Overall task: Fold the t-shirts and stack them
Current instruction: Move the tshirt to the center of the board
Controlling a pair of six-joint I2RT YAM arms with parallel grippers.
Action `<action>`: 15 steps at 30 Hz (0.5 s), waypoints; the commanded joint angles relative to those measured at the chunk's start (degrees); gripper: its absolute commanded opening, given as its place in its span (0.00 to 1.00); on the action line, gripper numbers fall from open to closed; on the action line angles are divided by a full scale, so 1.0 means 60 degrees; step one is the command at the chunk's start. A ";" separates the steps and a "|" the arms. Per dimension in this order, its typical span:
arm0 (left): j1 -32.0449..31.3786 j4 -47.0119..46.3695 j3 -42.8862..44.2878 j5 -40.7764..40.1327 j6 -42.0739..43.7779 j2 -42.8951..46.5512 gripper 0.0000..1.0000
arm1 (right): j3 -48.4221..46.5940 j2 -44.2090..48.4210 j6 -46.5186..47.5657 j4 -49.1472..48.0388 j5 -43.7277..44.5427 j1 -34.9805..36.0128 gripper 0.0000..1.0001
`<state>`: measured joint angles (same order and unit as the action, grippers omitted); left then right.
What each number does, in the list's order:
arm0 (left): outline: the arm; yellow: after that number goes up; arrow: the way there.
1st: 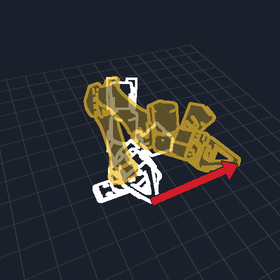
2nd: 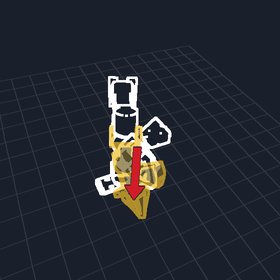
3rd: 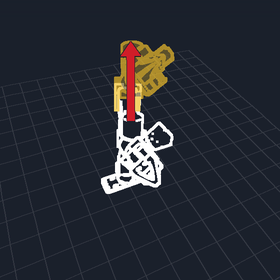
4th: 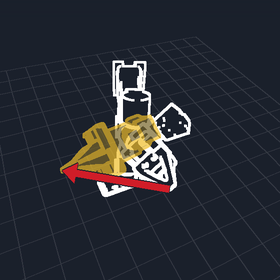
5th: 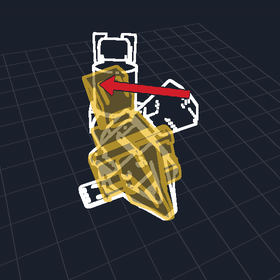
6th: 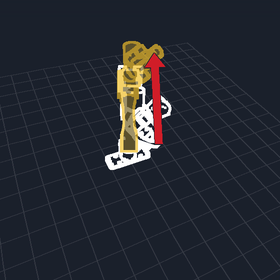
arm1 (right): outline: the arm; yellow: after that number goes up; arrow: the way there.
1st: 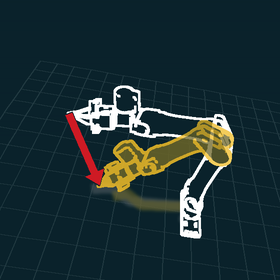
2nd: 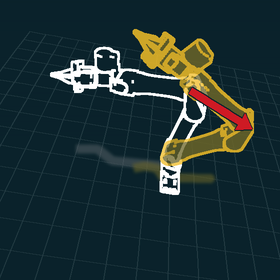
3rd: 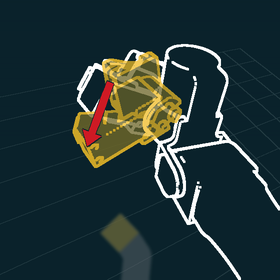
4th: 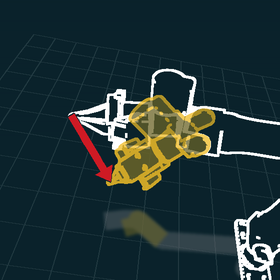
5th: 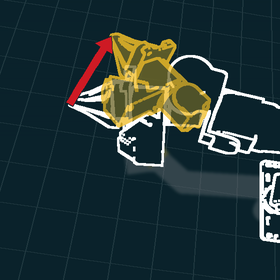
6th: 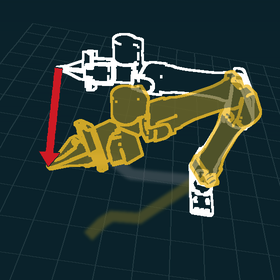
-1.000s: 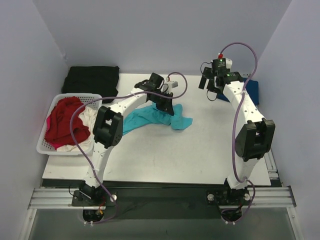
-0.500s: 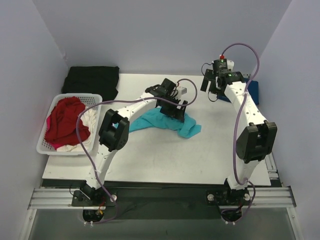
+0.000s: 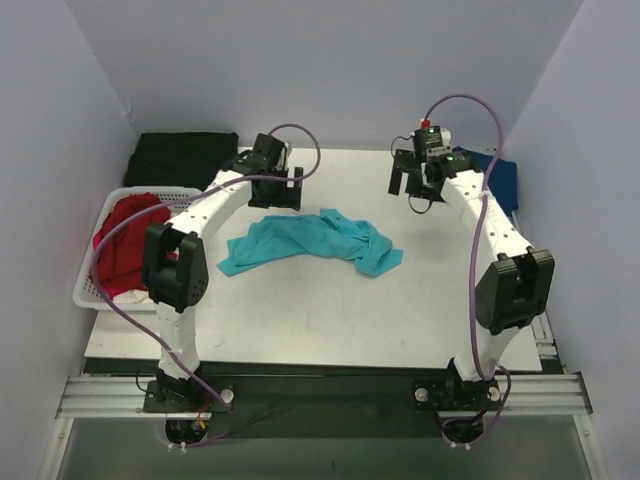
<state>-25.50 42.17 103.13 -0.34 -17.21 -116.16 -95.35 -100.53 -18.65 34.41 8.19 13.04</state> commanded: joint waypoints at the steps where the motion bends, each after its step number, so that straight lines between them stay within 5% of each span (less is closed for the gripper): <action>1: 0.0162 0.0015 -0.0138 -0.0163 0.0026 0.0405 0.97 | -0.0148 -0.0090 -0.0114 0.0211 -0.0090 0.1164 1.00; 8: 0.0645 0.0193 -0.0591 -0.0573 0.0043 0.0039 0.92 | -0.1377 -0.1627 -0.0508 0.1031 -0.0236 0.2119 0.84; 15: 0.1436 -0.0539 -0.1134 -0.0368 -0.0354 -0.0254 0.85 | -0.1715 -0.2681 -0.0481 0.1076 -0.0749 0.2441 0.80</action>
<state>-18.65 42.11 96.82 -2.37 -18.00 -116.64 -103.04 -114.98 -21.28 37.85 4.82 27.05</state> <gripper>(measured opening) 0.853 0.811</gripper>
